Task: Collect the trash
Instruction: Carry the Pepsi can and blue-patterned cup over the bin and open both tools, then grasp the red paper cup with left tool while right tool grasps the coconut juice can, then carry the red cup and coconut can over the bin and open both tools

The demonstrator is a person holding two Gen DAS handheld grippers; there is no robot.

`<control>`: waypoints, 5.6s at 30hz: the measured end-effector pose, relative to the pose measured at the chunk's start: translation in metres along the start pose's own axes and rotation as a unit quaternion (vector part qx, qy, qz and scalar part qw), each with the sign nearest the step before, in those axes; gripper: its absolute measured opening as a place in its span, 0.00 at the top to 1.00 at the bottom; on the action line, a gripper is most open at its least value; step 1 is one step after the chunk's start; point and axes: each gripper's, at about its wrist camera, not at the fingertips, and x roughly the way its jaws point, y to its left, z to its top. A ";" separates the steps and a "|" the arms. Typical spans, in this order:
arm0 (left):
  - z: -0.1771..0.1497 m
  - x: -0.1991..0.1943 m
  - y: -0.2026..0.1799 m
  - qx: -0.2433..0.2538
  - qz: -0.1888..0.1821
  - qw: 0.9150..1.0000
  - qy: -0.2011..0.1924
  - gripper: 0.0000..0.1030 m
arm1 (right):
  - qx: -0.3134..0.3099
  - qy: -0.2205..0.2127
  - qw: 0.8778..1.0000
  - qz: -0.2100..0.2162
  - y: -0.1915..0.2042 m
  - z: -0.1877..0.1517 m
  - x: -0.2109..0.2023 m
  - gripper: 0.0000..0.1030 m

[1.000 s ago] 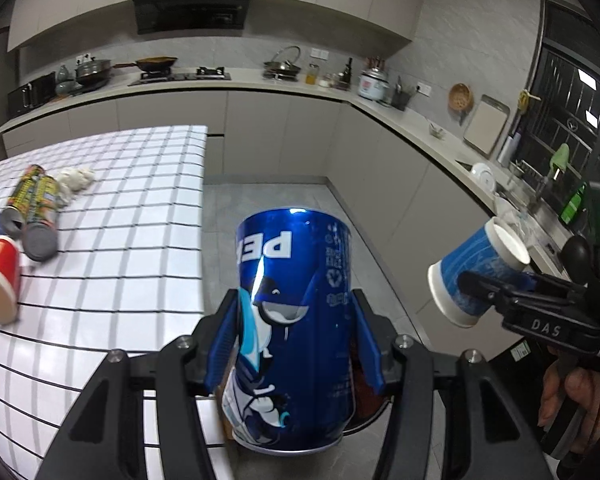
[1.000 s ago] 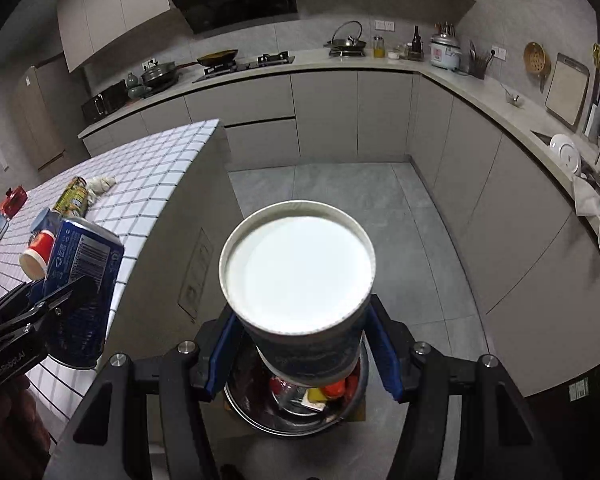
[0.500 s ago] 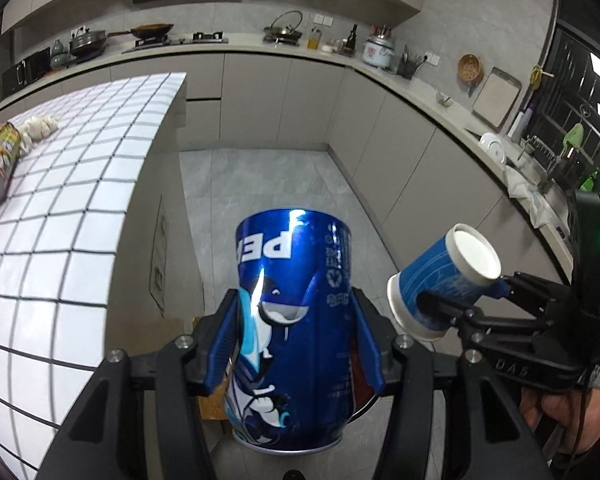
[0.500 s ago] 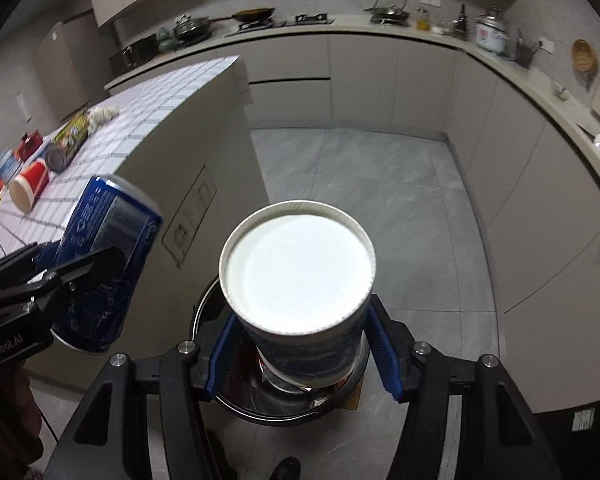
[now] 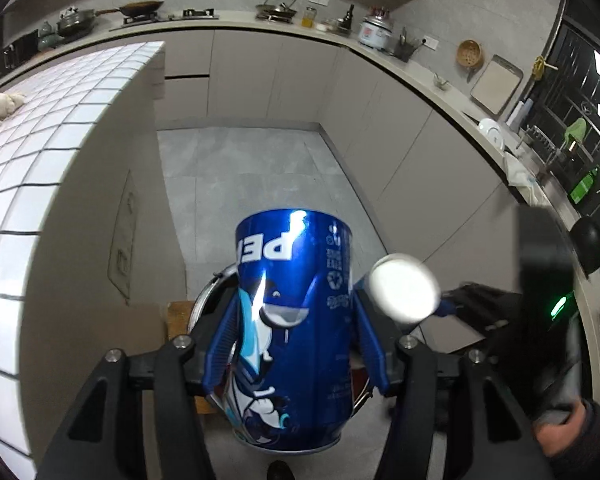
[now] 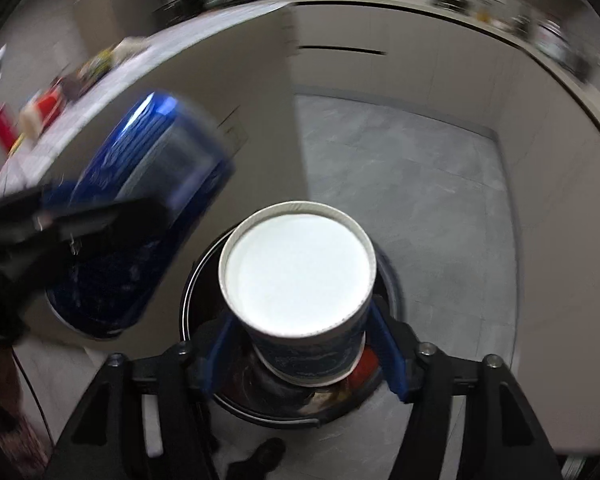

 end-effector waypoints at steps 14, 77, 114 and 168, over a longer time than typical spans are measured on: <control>0.002 0.000 0.013 -0.024 0.057 0.998 -0.010 0.12 | 0.015 0.059 0.998 -0.002 -0.019 -0.019 0.039 0.00; 0.043 -0.127 0.311 -0.151 0.186 0.967 -0.088 0.12 | 0.007 -0.078 0.997 0.005 0.265 0.271 0.004 0.00; 0.050 -0.131 0.338 -0.147 0.166 0.971 -0.092 0.47 | -0.023 -0.001 0.999 0.049 0.321 0.320 0.087 0.47; 0.038 -0.092 0.066 0.008 0.037 0.996 -0.083 0.47 | 0.130 -0.079 0.986 -0.073 0.058 0.132 -0.110 0.47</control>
